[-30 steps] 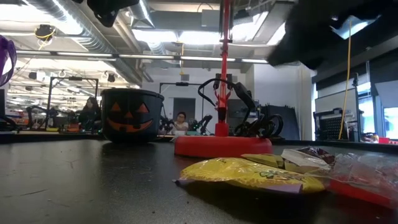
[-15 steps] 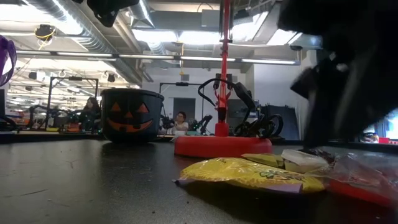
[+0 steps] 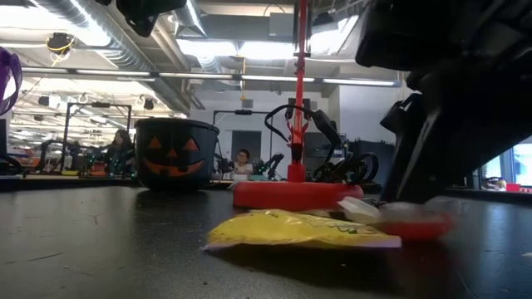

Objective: Organize candy in baskets
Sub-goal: Put the brown chocolate bar into the black bucket

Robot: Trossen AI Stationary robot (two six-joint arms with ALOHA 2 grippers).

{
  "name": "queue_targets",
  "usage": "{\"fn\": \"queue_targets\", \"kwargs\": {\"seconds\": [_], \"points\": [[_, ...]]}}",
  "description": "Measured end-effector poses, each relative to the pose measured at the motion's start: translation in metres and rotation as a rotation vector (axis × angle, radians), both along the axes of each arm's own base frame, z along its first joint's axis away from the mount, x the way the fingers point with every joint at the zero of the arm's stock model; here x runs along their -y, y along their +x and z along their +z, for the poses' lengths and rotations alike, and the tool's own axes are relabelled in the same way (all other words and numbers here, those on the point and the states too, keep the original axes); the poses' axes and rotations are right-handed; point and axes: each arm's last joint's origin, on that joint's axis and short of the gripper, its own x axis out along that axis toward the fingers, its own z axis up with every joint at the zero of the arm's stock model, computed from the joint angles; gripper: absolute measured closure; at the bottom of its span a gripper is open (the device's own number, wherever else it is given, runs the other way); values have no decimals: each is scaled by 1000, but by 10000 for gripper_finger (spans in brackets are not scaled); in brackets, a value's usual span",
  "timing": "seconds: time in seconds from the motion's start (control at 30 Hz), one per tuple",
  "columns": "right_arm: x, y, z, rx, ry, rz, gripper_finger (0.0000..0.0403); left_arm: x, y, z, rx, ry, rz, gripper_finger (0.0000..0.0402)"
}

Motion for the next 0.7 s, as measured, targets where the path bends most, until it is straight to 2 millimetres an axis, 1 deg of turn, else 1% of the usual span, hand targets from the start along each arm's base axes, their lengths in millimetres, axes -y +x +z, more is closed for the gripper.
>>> {"fn": "queue_targets", "kwargs": {"seconds": [0.23, 0.3, 0.4, 0.53, 0.7], "points": [[2, 2, 0, -1, 8, -1, 376, 0, 0, 0, -2, 0, 0, 249], [2, 2, 1, 2, 7, 1, 396, 0, 0, -1, -8, -1, 1, 249], [2, 2, 3, 21, 3, -7, 391, 0, 0, -2, -17, 2, 2, 249], [2, 3, 11, 62, 6, -15, 400, 0, 0, -2, -16, 3, 6, 249], [3, 3, 19, 100, -7, -18, 401, 0, 0, -2, -16, 4, 11, 249]]}}
